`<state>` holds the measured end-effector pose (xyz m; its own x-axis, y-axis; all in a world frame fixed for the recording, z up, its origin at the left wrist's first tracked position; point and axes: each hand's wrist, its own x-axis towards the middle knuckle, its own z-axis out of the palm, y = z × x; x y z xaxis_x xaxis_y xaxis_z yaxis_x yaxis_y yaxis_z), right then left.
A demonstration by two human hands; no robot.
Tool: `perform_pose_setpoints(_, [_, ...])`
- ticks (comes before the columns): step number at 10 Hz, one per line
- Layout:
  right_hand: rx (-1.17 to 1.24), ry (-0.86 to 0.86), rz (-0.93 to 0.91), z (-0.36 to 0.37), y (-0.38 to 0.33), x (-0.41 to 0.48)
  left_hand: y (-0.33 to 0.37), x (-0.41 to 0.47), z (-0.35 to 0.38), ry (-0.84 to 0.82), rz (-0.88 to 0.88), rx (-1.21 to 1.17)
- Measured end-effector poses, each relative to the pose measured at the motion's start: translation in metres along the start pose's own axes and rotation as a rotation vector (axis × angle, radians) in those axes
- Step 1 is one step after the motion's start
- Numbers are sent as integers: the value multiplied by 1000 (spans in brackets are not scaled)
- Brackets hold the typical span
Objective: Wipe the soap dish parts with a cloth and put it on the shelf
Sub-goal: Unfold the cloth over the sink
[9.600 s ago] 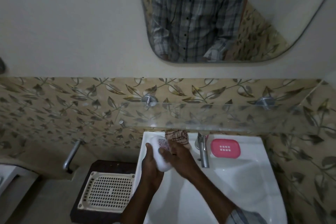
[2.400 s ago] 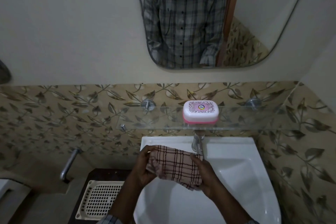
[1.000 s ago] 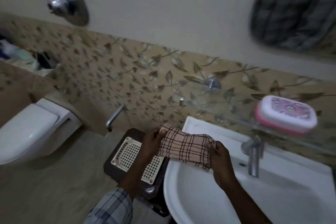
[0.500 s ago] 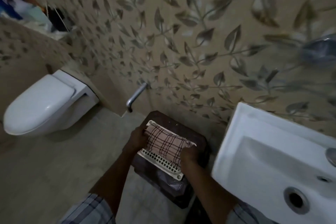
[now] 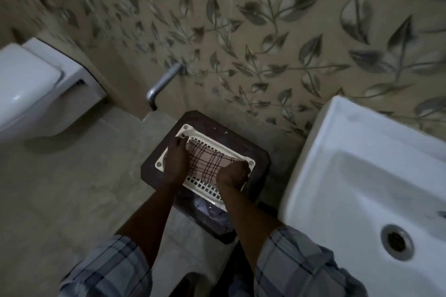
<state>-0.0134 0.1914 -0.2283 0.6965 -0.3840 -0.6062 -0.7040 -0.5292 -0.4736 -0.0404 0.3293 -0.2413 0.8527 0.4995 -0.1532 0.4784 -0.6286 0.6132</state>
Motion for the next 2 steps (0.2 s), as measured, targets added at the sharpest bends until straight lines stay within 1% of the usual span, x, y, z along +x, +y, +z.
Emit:
perform_pose_setpoints(1, [-110,60,-207,-14,-11,-16,23,-7,-10,58,41,-10])
perform_pose_setpoints(2, [-34,15,-423,-36,-16,-44,51,-17,-27,130,108,-19])
